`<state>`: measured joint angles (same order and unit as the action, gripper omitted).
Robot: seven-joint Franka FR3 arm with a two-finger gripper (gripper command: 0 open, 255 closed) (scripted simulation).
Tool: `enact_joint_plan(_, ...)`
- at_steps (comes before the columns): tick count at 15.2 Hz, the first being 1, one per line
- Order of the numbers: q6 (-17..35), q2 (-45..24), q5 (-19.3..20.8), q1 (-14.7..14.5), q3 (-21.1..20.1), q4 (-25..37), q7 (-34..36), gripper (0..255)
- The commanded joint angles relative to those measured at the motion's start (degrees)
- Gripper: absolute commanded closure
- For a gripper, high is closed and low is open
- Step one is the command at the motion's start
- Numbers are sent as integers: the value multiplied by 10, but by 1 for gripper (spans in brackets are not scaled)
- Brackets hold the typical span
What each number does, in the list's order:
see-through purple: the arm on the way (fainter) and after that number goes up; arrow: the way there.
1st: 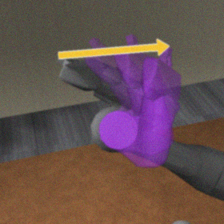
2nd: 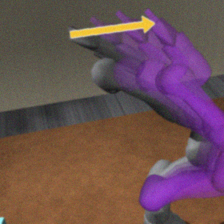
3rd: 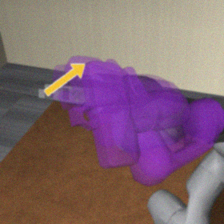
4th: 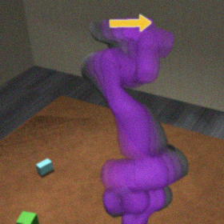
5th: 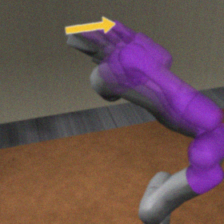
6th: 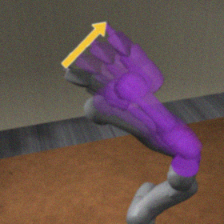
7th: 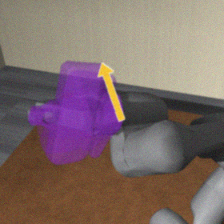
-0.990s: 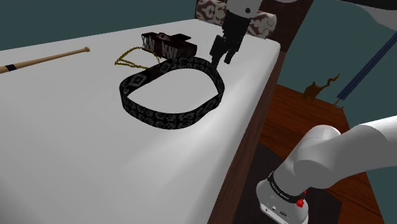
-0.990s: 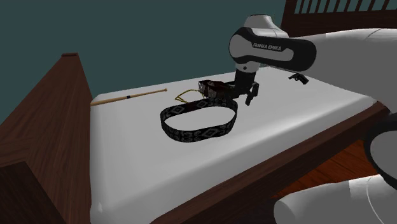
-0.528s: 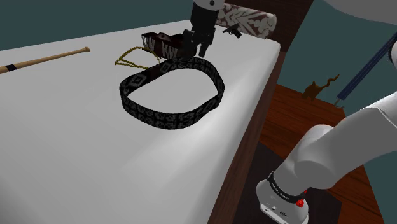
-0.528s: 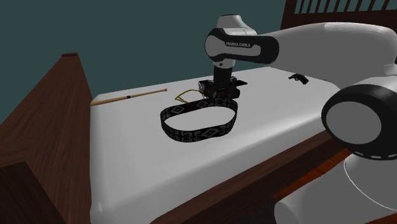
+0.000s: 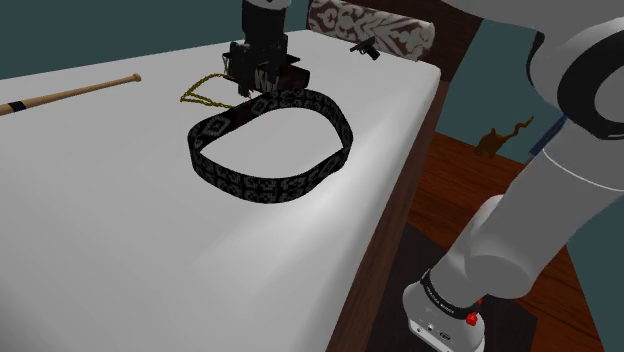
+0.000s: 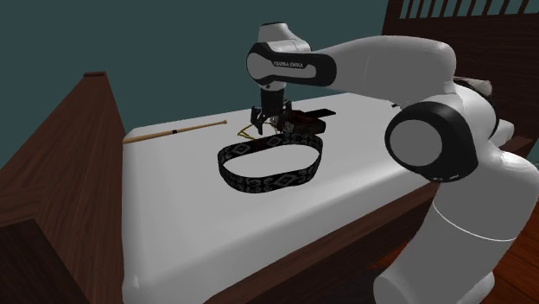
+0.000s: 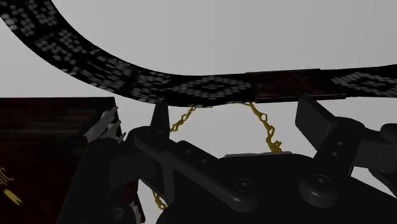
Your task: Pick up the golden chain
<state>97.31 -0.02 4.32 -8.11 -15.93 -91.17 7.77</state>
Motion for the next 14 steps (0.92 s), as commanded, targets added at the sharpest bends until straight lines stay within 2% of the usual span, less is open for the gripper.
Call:
enact_joint_plan(1, -11, -52, 24, -12, -11, 60, 11, 0)
enact_joint_plan(4, -38, -130, 63, -38, -24, 159, 25, 0)
enact_joint_plan(7, -79, -221, 106, -77, -30, 284, 33, 0)
enact_joint_plan(8, -83, -229, 109, -81, -29, 295, 33, 0)
enact_joint_plan(14, -23, -206, 101, -69, -28, 212, 39, 0)
